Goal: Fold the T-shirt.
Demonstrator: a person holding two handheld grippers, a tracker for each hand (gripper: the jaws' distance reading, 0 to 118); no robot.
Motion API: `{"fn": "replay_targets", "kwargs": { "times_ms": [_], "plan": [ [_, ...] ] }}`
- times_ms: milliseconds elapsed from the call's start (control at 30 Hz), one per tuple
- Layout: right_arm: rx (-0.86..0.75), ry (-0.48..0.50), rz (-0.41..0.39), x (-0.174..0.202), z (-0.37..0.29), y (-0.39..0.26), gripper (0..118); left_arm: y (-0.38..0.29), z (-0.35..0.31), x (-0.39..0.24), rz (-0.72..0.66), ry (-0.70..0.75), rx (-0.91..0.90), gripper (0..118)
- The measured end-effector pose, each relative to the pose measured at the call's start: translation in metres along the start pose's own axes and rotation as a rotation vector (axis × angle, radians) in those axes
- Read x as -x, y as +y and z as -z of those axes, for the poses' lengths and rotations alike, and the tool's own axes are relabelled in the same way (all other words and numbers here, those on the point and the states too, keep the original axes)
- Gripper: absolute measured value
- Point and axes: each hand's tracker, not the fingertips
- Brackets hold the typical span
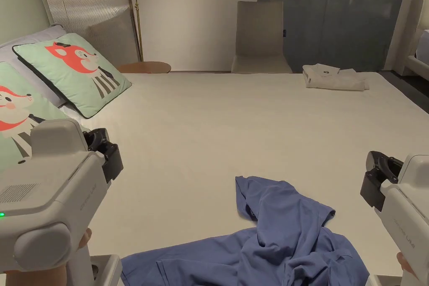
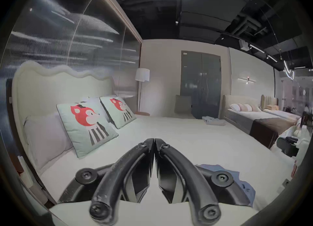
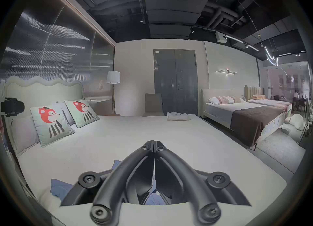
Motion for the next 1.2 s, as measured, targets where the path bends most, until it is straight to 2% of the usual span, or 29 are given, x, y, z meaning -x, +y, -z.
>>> {"fn": "replay_targets", "kwargs": {
  "times_ms": [100, 300, 333, 367, 400, 433, 467, 600, 700, 733, 767, 800, 833, 867, 967, 1000, 1133, 1167, 1200],
  "plan": [
    [0.009, 0.000, -0.002, 0.000, 0.000, -0.003, 0, -0.022, 0.017, 0.005, -0.002, 0.001, 0.141, 0],
    [0.048, -0.012, -0.007, -0.005, 0.000, -0.015, 0, -0.105, 0.062, 0.019, -0.103, 0.005, 0.491, 3],
    [0.056, -0.015, -0.006, -0.006, 0.000, -0.018, 0, -0.120, 0.070, 0.021, -0.113, 0.005, 0.557, 15],
    [0.063, -0.018, -0.004, -0.007, 0.000, -0.020, 0, -0.134, 0.080, 0.023, -0.126, 0.006, 0.619, 52],
    [0.070, -0.023, -0.003, -0.008, 0.000, -0.022, 0, -0.150, 0.090, 0.026, -0.141, 0.018, 0.691, 83],
    [0.077, -0.027, -0.001, -0.009, -0.001, -0.025, 0, -0.162, 0.097, 0.028, -0.162, 0.024, 0.717, 107],
    [0.086, -0.029, 0.001, -0.011, -0.001, -0.028, 0, -0.173, 0.099, 0.029, -0.194, 0.015, 0.739, 108],
    [0.124, -0.048, 0.004, -0.015, -0.002, -0.040, 0, -0.204, 0.122, 0.037, -0.232, 0.081, 0.823, 78],
    [0.153, -0.060, 0.005, -0.018, -0.002, -0.049, 0, -0.206, 0.118, 0.031, -0.151, 0.098, 0.780, 63],
    [0.162, -0.062, 0.004, -0.019, -0.001, -0.053, 0, -0.202, 0.115, 0.027, -0.121, 0.096, 0.779, 53],
    [0.173, -0.064, 0.001, -0.021, 0.000, -0.056, 1, -0.198, 0.113, 0.024, -0.095, 0.098, 0.766, 22],
    [0.190, -0.066, -0.003, -0.022, 0.003, -0.059, 1, -0.195, 0.111, 0.023, -0.094, 0.080, 0.754, 2],
    [0.242, -0.076, -0.010, -0.023, 0.008, -0.064, 3, -0.191, 0.109, 0.024, -0.126, 0.035, 0.748, 3],
    [0.279, -0.084, -0.013, -0.025, 0.012, -0.069, 24, -0.186, 0.106, 0.023, -0.149, 0.029, 0.747, 3],
    [0.465, -0.079, 0.007, -0.032, 0.033, -0.091, 112, -0.172, 0.096, 0.016, -0.128, 0.028, 0.687, 3],
    [0.522, -0.082, 0.019, -0.035, 0.039, -0.102, 117, -0.167, 0.094, 0.017, -0.127, 0.021, 0.669, 3],
    [0.722, -0.092, -0.005, -0.035, 0.057, -0.141, 116, -0.147, 0.082, 0.013, -0.145, -0.026, 0.627, 3],
    [0.769, -0.087, -0.012, -0.035, 0.059, -0.149, 106, -0.145, 0.081, 0.011, -0.139, -0.029, 0.622, 3],
    [0.815, -0.078, -0.015, -0.033, 0.061, -0.157, 88, -0.142, 0.078, 0.009, -0.131, -0.033, 0.610, 3]
  ]
}}
